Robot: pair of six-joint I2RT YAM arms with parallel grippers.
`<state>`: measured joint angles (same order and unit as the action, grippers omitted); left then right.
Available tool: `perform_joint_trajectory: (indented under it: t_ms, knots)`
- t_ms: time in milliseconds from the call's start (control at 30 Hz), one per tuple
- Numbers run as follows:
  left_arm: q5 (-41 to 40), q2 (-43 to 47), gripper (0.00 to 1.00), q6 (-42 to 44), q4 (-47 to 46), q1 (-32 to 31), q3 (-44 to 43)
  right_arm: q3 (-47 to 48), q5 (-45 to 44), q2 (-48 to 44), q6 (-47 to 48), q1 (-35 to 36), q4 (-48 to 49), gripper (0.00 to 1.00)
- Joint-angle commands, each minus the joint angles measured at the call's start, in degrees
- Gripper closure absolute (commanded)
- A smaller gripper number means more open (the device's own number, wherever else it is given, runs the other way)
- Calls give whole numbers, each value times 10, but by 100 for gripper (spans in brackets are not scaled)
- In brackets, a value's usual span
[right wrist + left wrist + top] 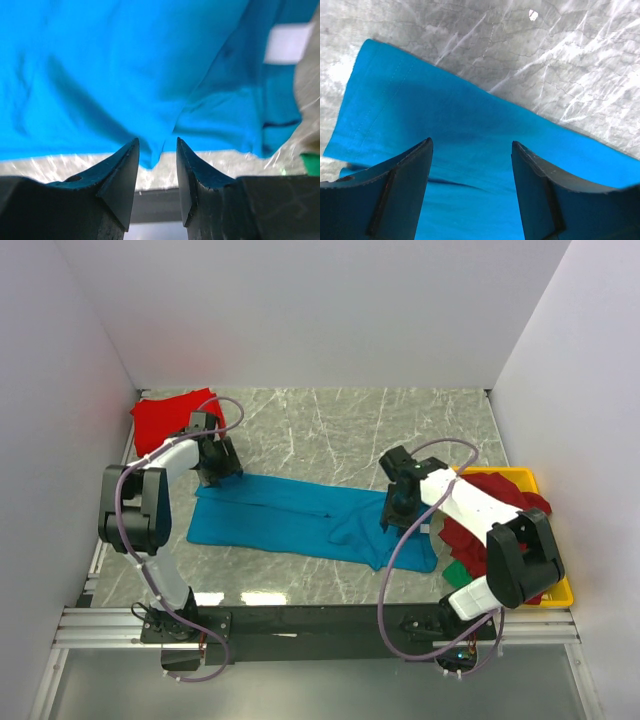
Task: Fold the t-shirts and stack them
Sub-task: Fold the tshirt
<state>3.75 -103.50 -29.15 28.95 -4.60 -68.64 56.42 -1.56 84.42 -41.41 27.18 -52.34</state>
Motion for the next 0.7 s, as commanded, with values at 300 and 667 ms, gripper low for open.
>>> perform_joint_trajectory:
  t_ms: [300, 667]
  knots:
    - [14, -43, 30, 18, -22, 11, -4, 25, -29, 128, 47, -89, 102, 59]
    - [2, -23, 30, 32, 4, 39, 14, 154, -70, 257, 63, -121, 83, 63]
